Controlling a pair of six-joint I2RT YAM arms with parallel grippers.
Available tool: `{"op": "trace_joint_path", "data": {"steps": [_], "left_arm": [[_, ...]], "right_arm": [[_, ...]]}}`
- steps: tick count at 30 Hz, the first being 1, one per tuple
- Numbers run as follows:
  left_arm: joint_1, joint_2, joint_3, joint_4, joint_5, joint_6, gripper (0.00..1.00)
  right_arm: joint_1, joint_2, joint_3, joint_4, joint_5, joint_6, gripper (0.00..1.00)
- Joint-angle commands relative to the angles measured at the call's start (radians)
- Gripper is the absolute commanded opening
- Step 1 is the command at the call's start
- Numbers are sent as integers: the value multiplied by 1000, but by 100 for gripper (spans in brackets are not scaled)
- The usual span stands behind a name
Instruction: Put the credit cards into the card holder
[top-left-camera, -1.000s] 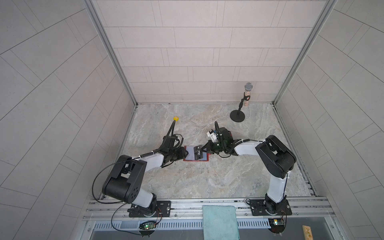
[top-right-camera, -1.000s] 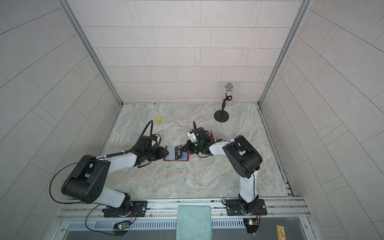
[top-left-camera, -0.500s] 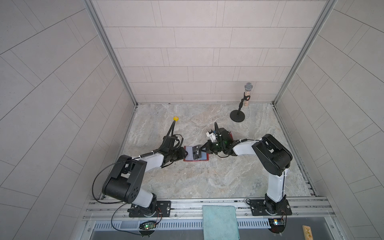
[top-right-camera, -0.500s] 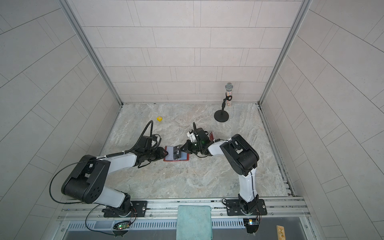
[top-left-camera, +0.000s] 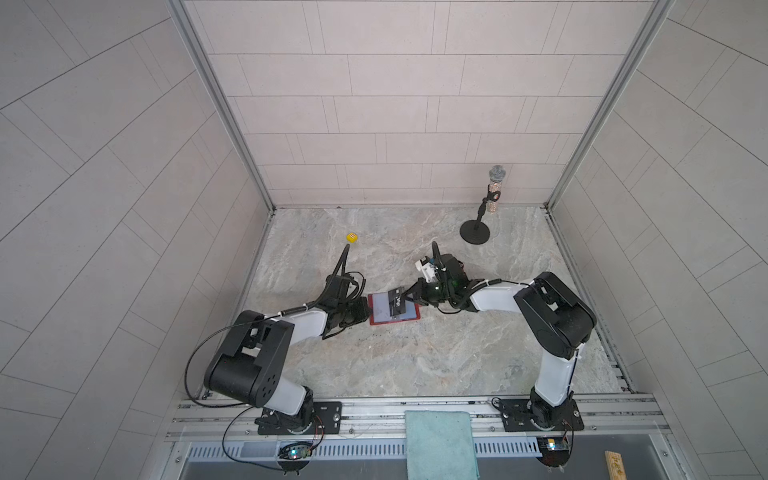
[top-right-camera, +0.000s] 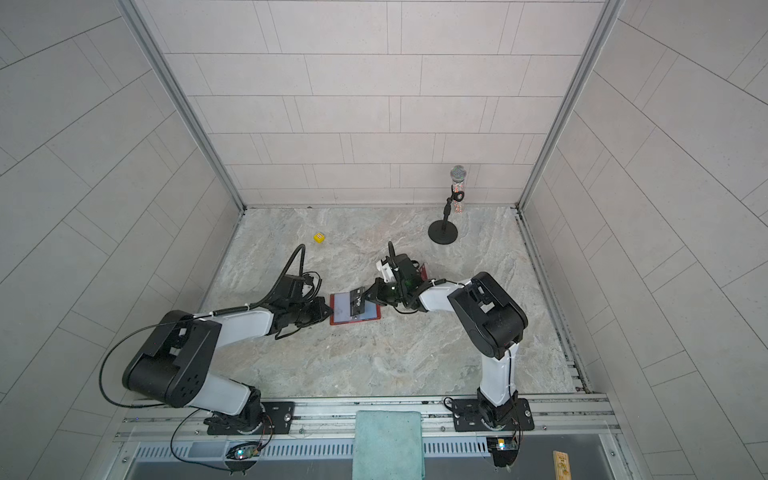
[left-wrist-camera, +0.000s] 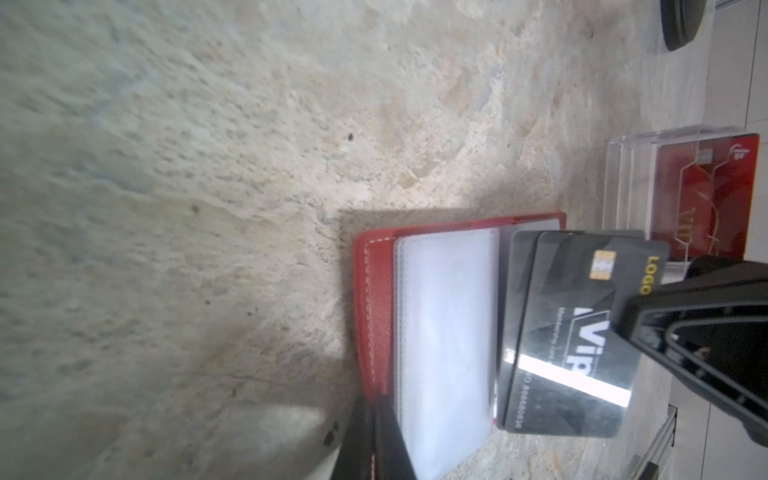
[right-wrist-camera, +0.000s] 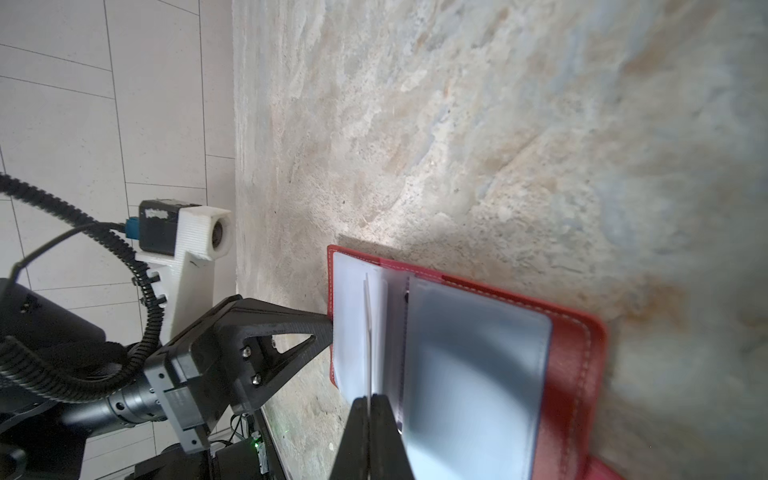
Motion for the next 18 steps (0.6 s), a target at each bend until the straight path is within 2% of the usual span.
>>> {"op": "trace_joint_path", "data": {"steps": [1,18], "left_arm": [[3,-6,-25,-16,-5,-10,5],[3,-1,-22,-16,-2,-7,4]], "right_arm": [[-7,-42,-21,-27,13,-15,0],[-17,-27,-9,-110,-55,-53,0]]}}
